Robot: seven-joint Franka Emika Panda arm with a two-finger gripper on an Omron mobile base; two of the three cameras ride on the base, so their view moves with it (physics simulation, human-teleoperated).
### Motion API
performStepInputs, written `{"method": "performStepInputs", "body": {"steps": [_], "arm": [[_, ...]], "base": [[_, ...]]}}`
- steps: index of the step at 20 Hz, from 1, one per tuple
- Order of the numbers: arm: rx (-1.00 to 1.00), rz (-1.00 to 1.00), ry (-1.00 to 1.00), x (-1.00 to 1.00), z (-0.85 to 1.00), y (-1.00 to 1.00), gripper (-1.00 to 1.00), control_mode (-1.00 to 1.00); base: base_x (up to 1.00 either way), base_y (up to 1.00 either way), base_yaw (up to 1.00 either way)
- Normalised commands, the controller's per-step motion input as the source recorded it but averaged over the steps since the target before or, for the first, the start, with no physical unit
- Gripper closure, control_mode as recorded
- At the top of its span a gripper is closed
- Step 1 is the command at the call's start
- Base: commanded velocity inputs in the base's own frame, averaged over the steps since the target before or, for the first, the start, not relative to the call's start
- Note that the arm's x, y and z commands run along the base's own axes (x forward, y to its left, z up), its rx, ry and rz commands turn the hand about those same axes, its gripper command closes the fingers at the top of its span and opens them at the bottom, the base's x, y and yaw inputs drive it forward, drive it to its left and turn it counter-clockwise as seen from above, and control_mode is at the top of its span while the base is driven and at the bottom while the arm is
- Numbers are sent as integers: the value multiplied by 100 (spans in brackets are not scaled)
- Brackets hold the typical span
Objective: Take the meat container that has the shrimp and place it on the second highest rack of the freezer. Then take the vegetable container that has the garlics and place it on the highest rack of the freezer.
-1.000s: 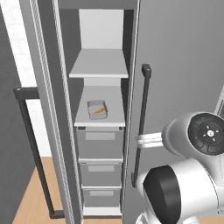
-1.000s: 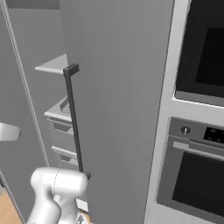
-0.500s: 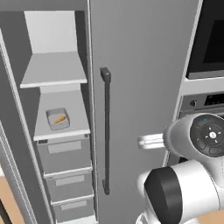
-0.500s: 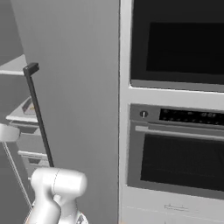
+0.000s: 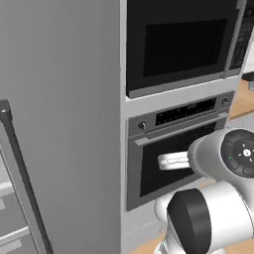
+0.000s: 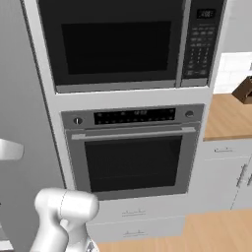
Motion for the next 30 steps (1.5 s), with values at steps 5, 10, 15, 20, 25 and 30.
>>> {"method": "performStepInputs", "body": {"steps": [5, 10, 15, 20, 25, 30], "arm": [[0, 0, 0, 0, 0, 0, -100, 100], [0, 0, 0, 0, 0, 0, -100, 100], [0, 0, 0, 0, 0, 0, -100, 100], [0, 0, 0, 0, 0, 0, -100, 100], [0, 0, 0, 0, 0, 0, -100, 100], [0, 0, 0, 0, 0, 0, -100, 100]], "base": [[0, -87, -49], [28, -70, -38], [64, -64, -27], [97, -68, -7], [100, -78, 0], [85, -98, 0]]}}
